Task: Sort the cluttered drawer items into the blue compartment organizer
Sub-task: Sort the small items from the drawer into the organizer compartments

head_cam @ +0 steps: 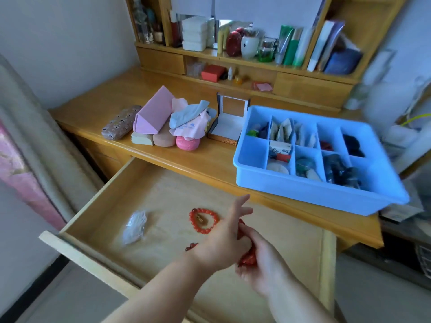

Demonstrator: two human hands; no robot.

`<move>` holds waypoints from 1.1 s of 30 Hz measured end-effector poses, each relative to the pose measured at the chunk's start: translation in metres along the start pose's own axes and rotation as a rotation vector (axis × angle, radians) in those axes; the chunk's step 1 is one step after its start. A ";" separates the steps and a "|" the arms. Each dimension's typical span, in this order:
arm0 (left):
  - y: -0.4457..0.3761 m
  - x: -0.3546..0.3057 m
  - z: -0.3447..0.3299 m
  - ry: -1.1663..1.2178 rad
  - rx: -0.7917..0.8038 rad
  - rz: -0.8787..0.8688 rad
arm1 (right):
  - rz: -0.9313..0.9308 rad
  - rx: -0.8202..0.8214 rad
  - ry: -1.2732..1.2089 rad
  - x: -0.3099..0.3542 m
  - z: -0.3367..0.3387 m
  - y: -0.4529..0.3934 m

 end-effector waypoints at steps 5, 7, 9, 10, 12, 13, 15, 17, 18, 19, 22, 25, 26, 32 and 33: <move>0.009 -0.018 -0.009 -0.022 -0.012 -0.074 | 0.157 -0.009 -0.081 0.028 0.023 0.029; 0.015 -0.035 0.005 -0.033 -0.228 -0.192 | 0.178 -0.035 -0.118 0.040 0.030 0.036; 0.017 -0.055 0.013 -0.014 -0.352 -0.298 | 0.185 -0.009 -0.090 0.047 0.030 0.042; 0.016 -0.065 0.012 -0.049 -0.367 -0.335 | 0.184 0.028 -0.062 0.049 0.026 0.045; 0.009 -0.083 0.010 -0.191 -0.379 -0.391 | 0.202 0.131 -0.006 0.054 0.012 0.054; 0.006 -0.091 0.011 -0.235 -0.387 -0.412 | 0.229 0.179 0.018 0.058 0.006 0.059; -0.004 -0.102 0.013 -0.235 -0.388 -0.435 | 0.306 0.228 0.064 0.074 0.000 0.067; -0.012 -0.113 0.013 -0.236 -0.371 -0.451 | 0.366 0.243 0.075 0.090 0.002 0.071; -0.015 -0.118 0.012 -0.248 -0.360 -0.468 | 0.382 0.251 0.072 0.096 0.003 0.072; -0.017 -0.123 0.010 -0.260 -0.340 -0.490 | 0.396 0.251 0.075 0.101 0.004 0.074; -0.028 -0.132 0.003 -0.212 -0.253 -0.498 | 0.489 0.149 0.121 0.119 0.011 0.075; -0.047 -0.131 0.011 0.088 -0.176 -0.334 | 0.699 -0.006 0.201 0.156 0.018 0.082; -0.054 -0.133 0.015 0.144 -0.148 -0.290 | 0.773 -0.049 0.258 0.171 0.018 0.086; -0.103 -0.167 0.062 -0.079 -0.239 -0.348 | 1.065 -0.184 0.546 0.249 0.009 0.096; -0.114 -0.166 0.066 -0.201 -0.253 -0.328 | 1.051 -0.213 0.556 0.259 0.013 0.092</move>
Point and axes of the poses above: each hand's wrist, its own y-axis away from the middle knuckle, its own z-axis out of the back of the hand, x = y × z, the point moved 8 cm from there along -y, towards the middle knuckle, and after that the axes turned 2 degrees about -x, right-handed, at the moved point
